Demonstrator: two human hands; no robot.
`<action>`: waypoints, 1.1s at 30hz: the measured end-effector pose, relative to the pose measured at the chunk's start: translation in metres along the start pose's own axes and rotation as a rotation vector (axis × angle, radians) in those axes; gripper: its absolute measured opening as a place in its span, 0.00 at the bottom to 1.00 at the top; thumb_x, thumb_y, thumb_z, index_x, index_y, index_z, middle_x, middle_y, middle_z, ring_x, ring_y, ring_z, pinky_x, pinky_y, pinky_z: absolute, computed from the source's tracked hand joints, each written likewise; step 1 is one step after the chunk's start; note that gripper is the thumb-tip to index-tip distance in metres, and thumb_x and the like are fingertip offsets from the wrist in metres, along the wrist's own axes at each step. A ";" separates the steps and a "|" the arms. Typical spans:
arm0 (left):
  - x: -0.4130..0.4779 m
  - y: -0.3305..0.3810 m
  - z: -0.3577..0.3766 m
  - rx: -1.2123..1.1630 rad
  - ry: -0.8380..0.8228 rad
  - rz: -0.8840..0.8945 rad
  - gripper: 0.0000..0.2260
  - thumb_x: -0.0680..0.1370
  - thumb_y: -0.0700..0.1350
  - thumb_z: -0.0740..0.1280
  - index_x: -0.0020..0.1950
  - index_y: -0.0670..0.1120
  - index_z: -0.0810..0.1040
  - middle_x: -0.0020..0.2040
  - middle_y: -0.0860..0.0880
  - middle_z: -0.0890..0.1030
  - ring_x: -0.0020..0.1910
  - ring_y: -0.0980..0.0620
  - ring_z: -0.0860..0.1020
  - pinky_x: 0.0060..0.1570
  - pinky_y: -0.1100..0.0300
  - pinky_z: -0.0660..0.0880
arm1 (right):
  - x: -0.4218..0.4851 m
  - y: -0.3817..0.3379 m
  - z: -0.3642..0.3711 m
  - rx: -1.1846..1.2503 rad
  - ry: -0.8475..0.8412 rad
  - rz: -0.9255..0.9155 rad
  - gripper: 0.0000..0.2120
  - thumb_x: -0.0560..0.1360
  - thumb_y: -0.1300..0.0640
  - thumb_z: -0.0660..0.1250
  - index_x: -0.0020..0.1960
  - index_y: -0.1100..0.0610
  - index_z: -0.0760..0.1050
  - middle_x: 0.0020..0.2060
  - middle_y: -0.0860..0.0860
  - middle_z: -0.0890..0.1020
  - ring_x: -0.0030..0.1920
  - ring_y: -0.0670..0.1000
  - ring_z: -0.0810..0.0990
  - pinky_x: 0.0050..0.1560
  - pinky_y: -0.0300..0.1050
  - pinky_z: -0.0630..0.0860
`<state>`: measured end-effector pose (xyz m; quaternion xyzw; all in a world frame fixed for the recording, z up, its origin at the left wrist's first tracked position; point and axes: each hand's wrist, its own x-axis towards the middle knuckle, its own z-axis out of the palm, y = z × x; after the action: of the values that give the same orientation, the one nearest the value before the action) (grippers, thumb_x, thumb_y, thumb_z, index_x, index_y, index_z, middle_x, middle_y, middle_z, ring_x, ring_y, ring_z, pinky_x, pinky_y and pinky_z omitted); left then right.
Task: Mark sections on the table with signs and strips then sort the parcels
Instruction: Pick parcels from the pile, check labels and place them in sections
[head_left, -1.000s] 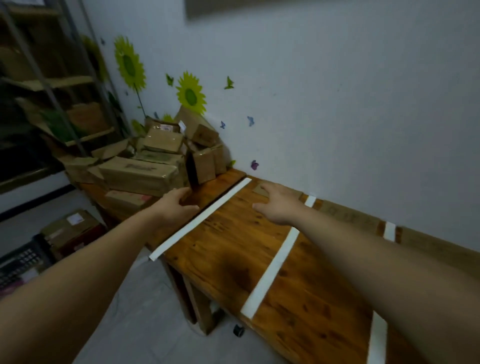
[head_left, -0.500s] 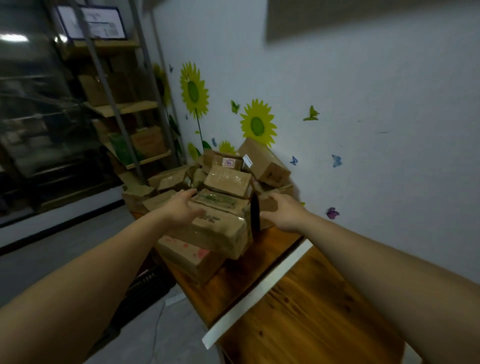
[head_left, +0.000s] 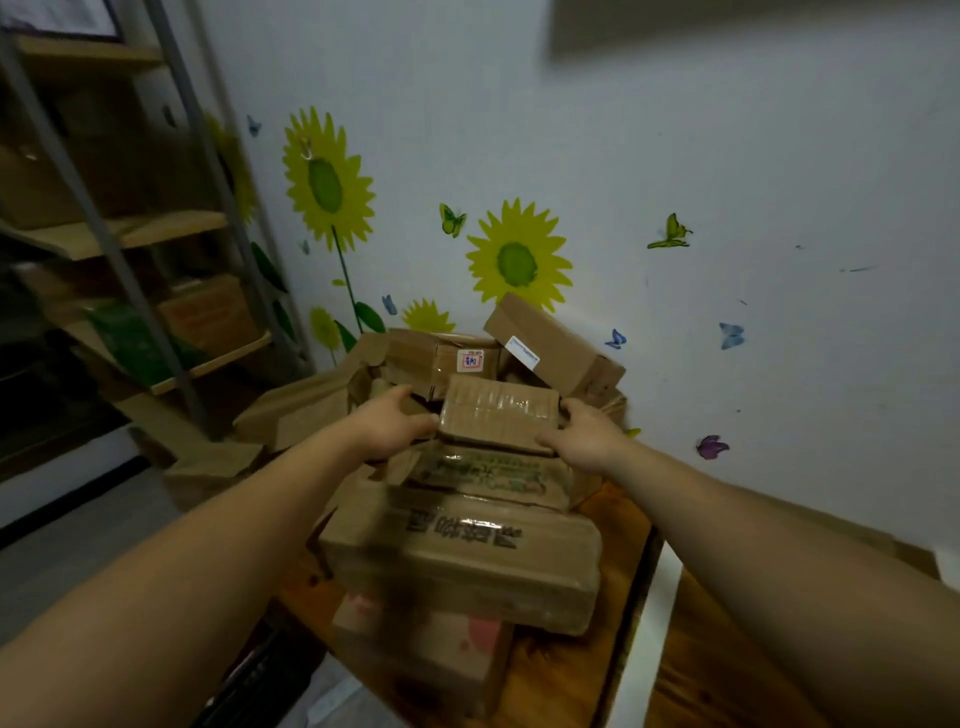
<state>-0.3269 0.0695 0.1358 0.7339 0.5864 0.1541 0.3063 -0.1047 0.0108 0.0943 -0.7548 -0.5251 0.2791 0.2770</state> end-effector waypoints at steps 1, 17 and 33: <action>0.012 -0.002 -0.001 -0.014 -0.021 -0.002 0.27 0.78 0.50 0.65 0.75 0.47 0.62 0.71 0.46 0.69 0.67 0.47 0.69 0.60 0.58 0.66 | 0.006 -0.002 0.003 0.007 0.010 0.014 0.23 0.76 0.51 0.67 0.68 0.56 0.69 0.63 0.54 0.76 0.61 0.55 0.75 0.58 0.45 0.72; 0.136 -0.008 0.037 -0.493 -0.213 -0.154 0.22 0.76 0.56 0.65 0.66 0.46 0.69 0.56 0.45 0.78 0.51 0.45 0.78 0.53 0.49 0.77 | 0.088 -0.004 0.037 0.245 0.259 0.149 0.25 0.75 0.49 0.68 0.68 0.54 0.66 0.61 0.51 0.76 0.55 0.50 0.74 0.52 0.42 0.69; 0.032 -0.055 -0.029 -0.744 -0.102 0.176 0.15 0.79 0.40 0.64 0.65 0.41 0.73 0.52 0.46 0.77 0.47 0.51 0.76 0.43 0.59 0.74 | -0.054 -0.066 0.072 0.363 0.533 0.062 0.36 0.71 0.62 0.70 0.74 0.45 0.58 0.62 0.50 0.72 0.59 0.53 0.75 0.55 0.50 0.79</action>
<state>-0.3775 0.1143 0.1194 0.6270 0.4092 0.3455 0.5658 -0.2135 -0.0125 0.0985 -0.7553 -0.3524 0.1690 0.5260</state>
